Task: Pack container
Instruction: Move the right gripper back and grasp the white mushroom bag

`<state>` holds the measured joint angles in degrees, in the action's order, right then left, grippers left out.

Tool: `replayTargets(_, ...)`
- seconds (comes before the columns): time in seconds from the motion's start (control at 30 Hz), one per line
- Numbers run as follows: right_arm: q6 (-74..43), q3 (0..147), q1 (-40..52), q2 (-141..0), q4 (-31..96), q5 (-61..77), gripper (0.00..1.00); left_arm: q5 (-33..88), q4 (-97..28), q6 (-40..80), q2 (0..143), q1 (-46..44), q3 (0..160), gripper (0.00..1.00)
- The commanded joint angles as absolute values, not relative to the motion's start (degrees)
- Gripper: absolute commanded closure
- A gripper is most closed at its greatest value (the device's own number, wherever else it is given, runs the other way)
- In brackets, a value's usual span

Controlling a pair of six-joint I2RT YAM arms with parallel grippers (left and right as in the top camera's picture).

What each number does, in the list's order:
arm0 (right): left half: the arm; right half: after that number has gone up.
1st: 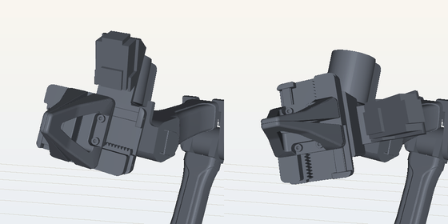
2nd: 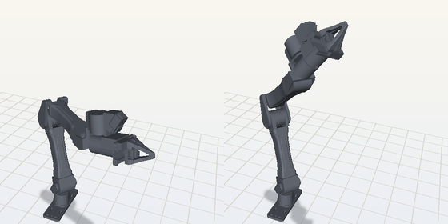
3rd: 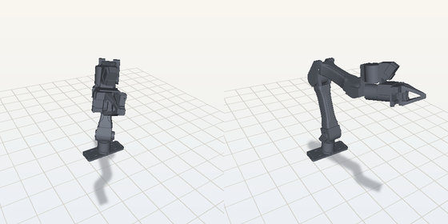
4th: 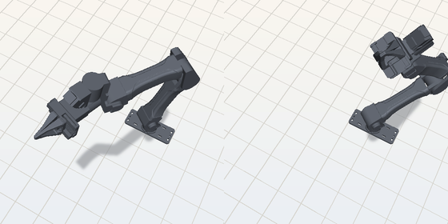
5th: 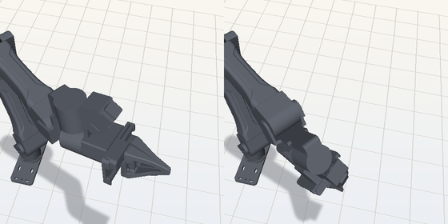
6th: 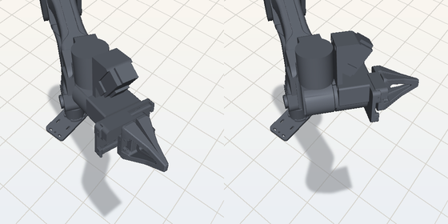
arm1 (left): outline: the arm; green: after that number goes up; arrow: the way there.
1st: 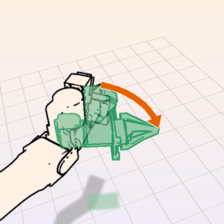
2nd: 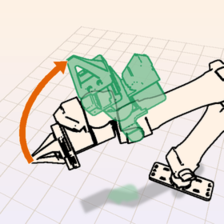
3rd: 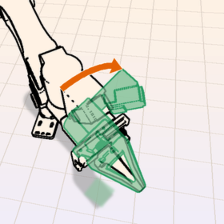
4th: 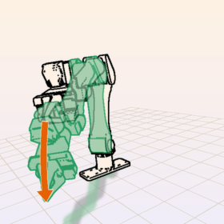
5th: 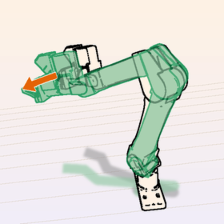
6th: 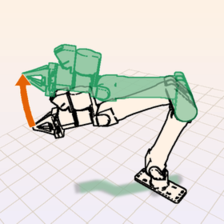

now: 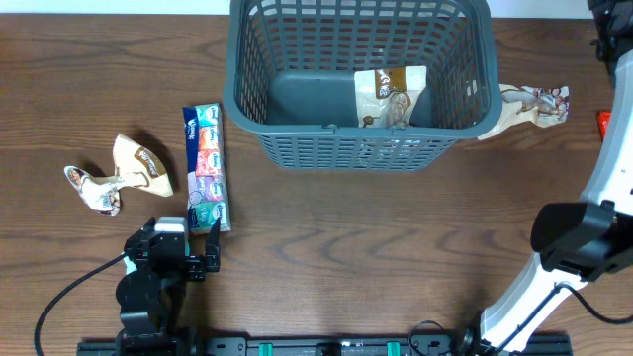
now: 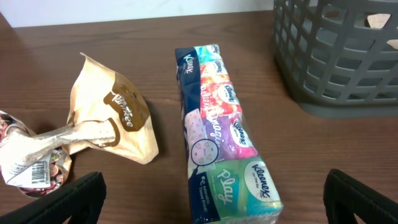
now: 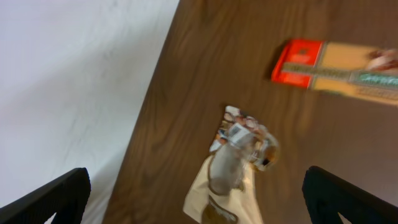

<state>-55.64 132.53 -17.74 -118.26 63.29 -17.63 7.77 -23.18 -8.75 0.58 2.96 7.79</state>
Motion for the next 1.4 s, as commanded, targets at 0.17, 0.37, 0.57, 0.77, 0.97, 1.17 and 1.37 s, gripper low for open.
replayTargets(0.17,-57.9,124.5,-19.3,-121.1,53.2,-4.0,0.01,8.2,-24.1,-8.0,0.2,3.3,7.0,0.01)
replayTargets(0.37,-62.9,124.5,-17.8,-125.1,56.3,-6.5,0.01,8.2,-24.1,-8.0,0.2,3.3,7.0,0.01)
replayTargets(0.57,-68.3,124.5,-17.9,-129.4,62.5,-8.0,0.01,8.2,-24.1,-8.0,0.2,3.3,7.0,0.01)
replayTargets(0.77,-72.6,124.5,-18.6,-133.4,68.3,-8.7,0.01,8.2,-24.1,-8.0,0.2,3.3,7.0,0.01)
replayTargets(0.97,-72.2,124.5,-18.7,-137.1,69.1,-8.1,0.01,8.2,-24.1,-8.0,0.2,3.3,7.0,0.01)
replayTargets(1.17,-67.1,124.5,-18.7,-139.0,65.0,-7.3,0.01,8.2,-24.1,-8.0,0.2,3.3,7.0,0.01)
replayTargets(1.37,-65.5,124.5,-18.7,-139.3,62.1,-7.2,0.01,8.2,-24.1,-8.0,0.2,3.3,7.0,0.02)
